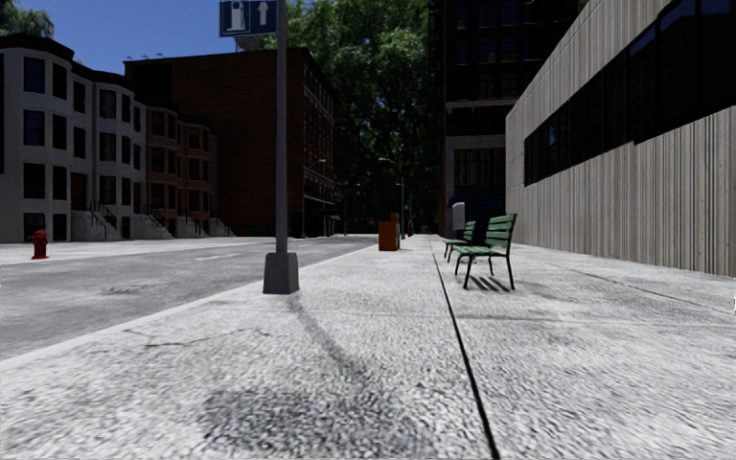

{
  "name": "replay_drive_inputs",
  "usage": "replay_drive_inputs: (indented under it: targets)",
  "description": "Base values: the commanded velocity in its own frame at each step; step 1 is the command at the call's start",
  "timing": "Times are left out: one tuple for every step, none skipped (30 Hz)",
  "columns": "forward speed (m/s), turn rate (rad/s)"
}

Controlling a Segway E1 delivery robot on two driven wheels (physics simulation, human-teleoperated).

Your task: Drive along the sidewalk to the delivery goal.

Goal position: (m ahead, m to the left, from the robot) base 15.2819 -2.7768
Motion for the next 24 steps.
replay_drive_inputs:
  targets:
    - [2.00, -0.50]
    - [2.00, -0.50]
    - [2.00, -0.50]
    - [2.00, -0.50]
    - [2.00, -0.50]
    - [2.00, -0.50]
    - [2.00, -0.50]
    - [2.00, -0.50]
    - [2.00, -0.50]
    - [2.00, -0.50]
    - [2.00, -0.50]
    - [2.00, -0.50]
    - [2.00, -0.07]
    - [2.00, -0.07]
    - [2.00, 0.00]
    - [2.00, 0.00]
    - [2.00, 0.00]
    - [2.00, 0.00]
    - [2.00, 0.00]
    - [2.00, 0.00]
    - [2.00, 0.00]
    - [2.00, 0.00]
    - [2.00, 0.00]
    - [2.00, 0.05]
